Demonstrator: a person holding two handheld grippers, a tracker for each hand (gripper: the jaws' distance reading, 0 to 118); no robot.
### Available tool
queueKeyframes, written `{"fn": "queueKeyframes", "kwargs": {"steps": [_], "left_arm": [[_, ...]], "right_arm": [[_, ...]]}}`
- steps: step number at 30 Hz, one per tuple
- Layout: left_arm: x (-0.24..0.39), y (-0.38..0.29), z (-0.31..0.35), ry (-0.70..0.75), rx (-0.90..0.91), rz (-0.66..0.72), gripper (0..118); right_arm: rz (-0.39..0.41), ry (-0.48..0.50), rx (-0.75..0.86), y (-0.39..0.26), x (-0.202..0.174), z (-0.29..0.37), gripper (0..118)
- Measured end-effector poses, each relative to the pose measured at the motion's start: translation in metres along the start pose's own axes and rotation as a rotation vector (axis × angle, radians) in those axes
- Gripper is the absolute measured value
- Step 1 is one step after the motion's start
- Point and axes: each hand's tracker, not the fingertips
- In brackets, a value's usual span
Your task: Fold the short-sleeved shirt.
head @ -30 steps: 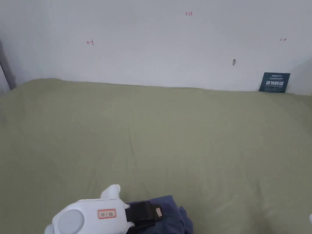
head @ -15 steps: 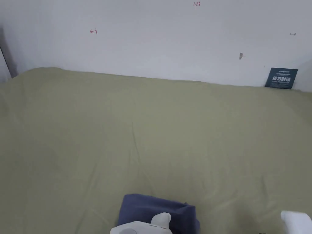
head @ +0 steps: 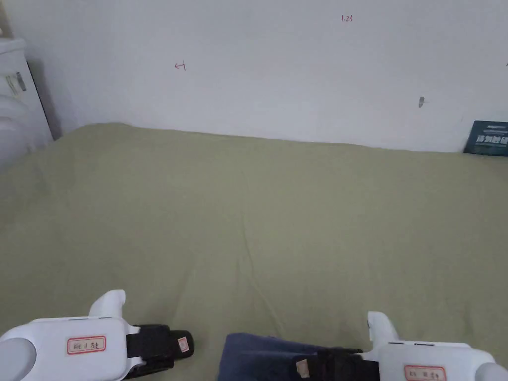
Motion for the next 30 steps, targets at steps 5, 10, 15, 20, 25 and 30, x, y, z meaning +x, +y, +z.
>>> {"fn": "queueKeyframes", "kwargs": {"steps": [5, 10, 15, 20, 25, 30], "left_arm": [[-0.02, -0.015, -0.039, -0.11, -0.085, 0.075, 96], [-0.024, -0.032, -0.078, -0.25, -0.176, 0.115, 111], [-0.011, -0.053, -0.118, -0.137, -0.271, 0.067, 112], [0.032, -0.054, -0.122, -0.047, -0.244, -0.065, 48], [0.017, -0.044, -0.101, -0.094, -0.246, -0.058, 36], [-0.021, -0.008, -0.034, -0.04, -0.165, -0.103, 36]], "right_arm": [[-0.217, -0.12, -0.023, -0.018, 0.081, -0.02, 0], [-0.246, -0.024, 0.09, -0.031, 0.094, 0.01, 0], [-0.267, -0.048, 0.121, -0.031, 0.094, 0.022, 0], [-0.25, -0.057, 0.137, -0.034, 0.085, 0.018, 0], [-0.159, -0.132, 0.183, -0.033, 0.065, 0.026, 0], [-0.109, -0.154, 0.254, -0.019, 0.04, 0.042, 0]]}}
